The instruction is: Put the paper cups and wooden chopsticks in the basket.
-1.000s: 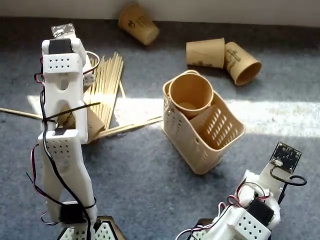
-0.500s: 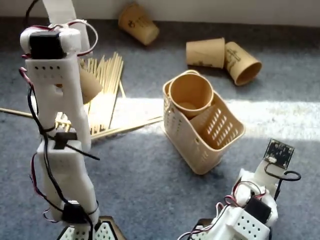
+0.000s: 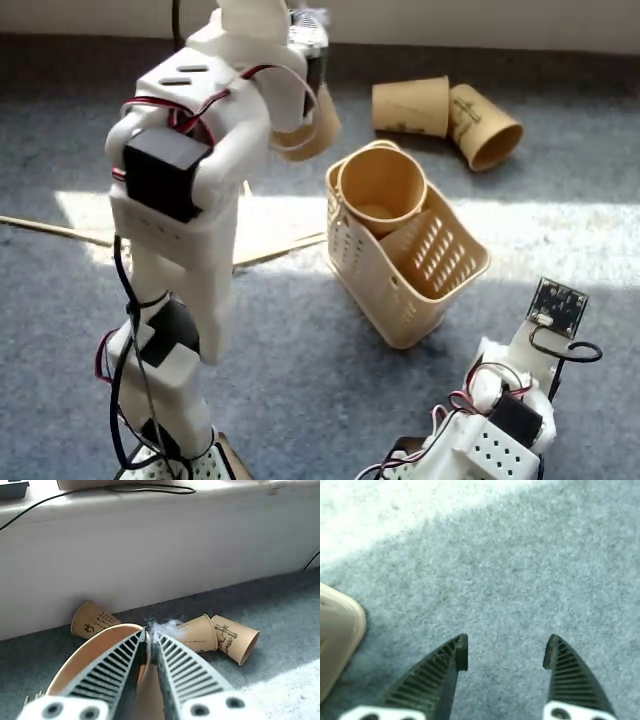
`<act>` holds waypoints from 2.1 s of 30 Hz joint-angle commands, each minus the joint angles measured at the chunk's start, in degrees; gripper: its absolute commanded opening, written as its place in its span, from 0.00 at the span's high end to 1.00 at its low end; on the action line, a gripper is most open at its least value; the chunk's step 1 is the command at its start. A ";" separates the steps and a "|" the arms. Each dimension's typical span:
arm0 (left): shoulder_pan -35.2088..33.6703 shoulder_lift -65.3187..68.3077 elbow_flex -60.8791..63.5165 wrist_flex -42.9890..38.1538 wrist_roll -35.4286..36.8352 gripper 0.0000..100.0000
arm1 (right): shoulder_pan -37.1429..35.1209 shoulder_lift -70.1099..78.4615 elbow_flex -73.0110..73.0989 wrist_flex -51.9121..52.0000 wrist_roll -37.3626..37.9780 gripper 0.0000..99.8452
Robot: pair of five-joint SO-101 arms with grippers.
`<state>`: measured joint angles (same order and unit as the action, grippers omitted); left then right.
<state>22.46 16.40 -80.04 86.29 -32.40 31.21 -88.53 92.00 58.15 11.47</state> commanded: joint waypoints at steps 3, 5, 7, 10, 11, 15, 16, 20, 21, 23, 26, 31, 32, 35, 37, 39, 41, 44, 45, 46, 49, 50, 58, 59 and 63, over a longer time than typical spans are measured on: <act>8.04 3.30 0.13 -4.13 -0.62 1.00 | -0.57 -0.48 -0.48 -1.10 0.70 0.75; 10.51 4.35 0.13 -3.96 -0.53 1.00 | -0.57 -0.48 -0.48 -1.10 0.70 0.75; 12.26 5.23 0.13 -3.78 0.26 1.00 | -0.57 -0.48 -0.48 -1.19 0.70 0.75; 13.05 6.29 0.13 -3.78 0.53 1.00 | -0.66 -0.48 -0.48 -1.19 0.70 0.75; 13.05 6.64 0.13 -3.78 0.53 1.00 | -0.66 -0.48 -0.48 -1.19 0.70 0.75; 13.05 7.87 0.13 -3.08 0.53 1.00 | -0.66 -0.48 -0.48 -1.19 0.70 0.75; 12.97 7.96 0.13 -2.90 0.35 1.00 | -0.66 -0.48 -0.48 -1.19 0.70 0.75; 12.00 8.57 0.48 -2.73 -0.53 1.00 | -0.66 -0.48 -0.48 -1.19 0.70 0.75; 12.00 8.57 0.48 -2.20 -2.20 1.00 | -0.66 -0.48 -0.48 -1.19 0.70 0.75; 12.26 8.57 0.48 -0.53 -5.10 1.00 | -0.66 -0.48 -0.48 -1.19 0.70 0.75; 13.85 8.66 0.57 4.22 -9.23 1.00 | -0.66 -0.48 -0.48 -1.19 0.70 0.75; 16.92 11.21 0.48 13.80 -17.76 1.00 | -0.66 -0.48 -0.48 -1.19 0.70 0.75; 17.19 12.09 0.48 14.59 -18.20 1.00 | -0.66 -0.48 -0.48 -1.19 0.70 0.75; 17.45 14.20 0.22 14.59 -19.52 1.00 | -0.66 -0.48 -0.48 -1.19 0.70 0.75; 17.71 15.08 0.13 14.51 -20.40 1.00 | -0.66 -0.48 -0.48 -1.10 0.70 0.75; 17.89 15.16 0.04 13.01 -20.40 1.00 | -0.66 -0.48 -0.48 -1.10 0.70 0.75; 17.89 15.16 -1.19 9.93 -20.04 1.00 | -0.66 -0.48 -0.48 -1.10 0.70 0.75; 17.98 15.96 -6.02 8.88 -19.78 1.00 | -0.66 -0.48 -0.48 -1.10 0.70 0.75; 17.98 16.57 -6.81 8.62 -18.73 1.00 | -0.66 -0.48 -0.48 -1.10 0.70 0.75; 17.71 17.36 -7.78 8.26 -17.85 1.00 | -0.66 -0.48 -0.48 -1.10 0.70 0.75; 17.19 20.88 -14.73 8.00 -17.14 1.00 | -0.66 -0.48 -0.48 -1.19 0.70 0.75; 16.92 22.02 -15.69 7.82 -16.97 1.00 | -0.66 -0.48 -0.48 -1.19 0.70 0.75; 14.81 23.16 -15.16 8.00 -14.33 1.00 | -0.66 -0.48 -0.48 -1.19 0.70 0.75; 14.81 23.16 -15.16 8.09 -14.24 1.00 | -0.66 -0.48 -0.48 -1.19 0.70 0.75; 14.11 23.16 -15.08 9.32 -14.24 1.00 | -0.66 -0.48 -0.48 -1.19 0.70 0.75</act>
<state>38.46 40.22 -93.32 94.90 -47.69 31.03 -88.53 92.00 58.15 11.65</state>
